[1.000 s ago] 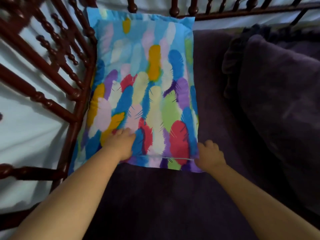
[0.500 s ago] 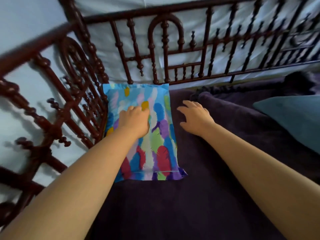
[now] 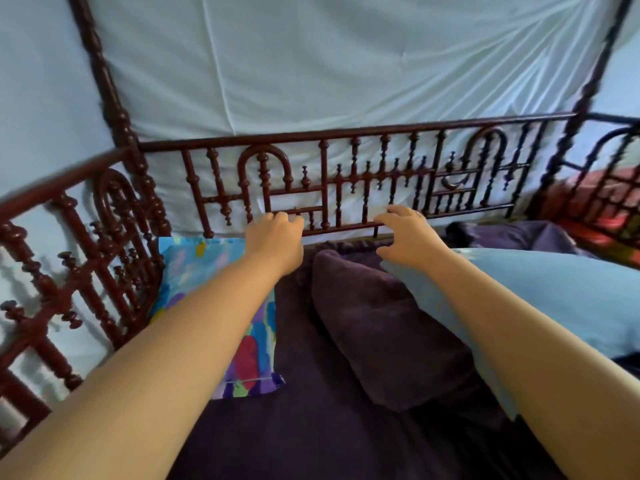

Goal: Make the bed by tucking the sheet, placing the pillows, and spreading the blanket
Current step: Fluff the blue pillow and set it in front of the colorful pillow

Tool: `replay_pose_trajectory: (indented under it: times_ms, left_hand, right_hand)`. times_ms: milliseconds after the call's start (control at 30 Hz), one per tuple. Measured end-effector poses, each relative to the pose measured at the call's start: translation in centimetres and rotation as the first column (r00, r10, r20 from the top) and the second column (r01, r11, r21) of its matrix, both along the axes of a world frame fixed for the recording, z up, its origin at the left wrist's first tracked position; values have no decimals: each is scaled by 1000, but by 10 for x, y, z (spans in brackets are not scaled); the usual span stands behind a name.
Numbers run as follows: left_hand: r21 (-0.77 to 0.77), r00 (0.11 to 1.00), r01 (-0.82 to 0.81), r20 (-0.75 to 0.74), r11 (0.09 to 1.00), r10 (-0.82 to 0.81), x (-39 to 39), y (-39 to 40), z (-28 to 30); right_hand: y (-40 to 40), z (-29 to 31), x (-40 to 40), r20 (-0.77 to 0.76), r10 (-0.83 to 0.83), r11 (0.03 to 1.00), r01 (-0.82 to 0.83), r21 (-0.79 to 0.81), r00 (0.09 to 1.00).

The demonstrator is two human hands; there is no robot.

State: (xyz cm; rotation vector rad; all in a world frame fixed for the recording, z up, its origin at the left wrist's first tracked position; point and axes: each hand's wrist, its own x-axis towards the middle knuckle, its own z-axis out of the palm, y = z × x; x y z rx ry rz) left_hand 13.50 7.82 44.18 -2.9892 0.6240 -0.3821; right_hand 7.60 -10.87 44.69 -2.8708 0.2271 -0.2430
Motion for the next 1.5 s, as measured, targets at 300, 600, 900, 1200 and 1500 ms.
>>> replay_pose_trajectory:
  times_ms: [300,600,900,1200,1500]
  left_hand:
    - [-90,996,11,-88,996,-19,-113,-162,-5]
    - [-78,975,12,-220,997,-29,-144,-275,-33]
    - [-36,927,-31,-375,999,15,-76,-363,-92]
    - [-109,717,-333,-674,936,177,-12,-422,-165]
    - [-49,581,-461,-772,886,259,-15,-438,-208]
  right_hand:
    - [-167,3,-133,9,-19,999,18,39,1000]
    - [-310,-29,-195,-31,-207,947,209,243,978]
    - [-409,-99,-149,-251,-472,788,532,310,845]
    - [-457,-191,-103,-684,-509,-129,739,661,523]
    - [-467,-234,-89,-558,-702,-461,315,829,443]
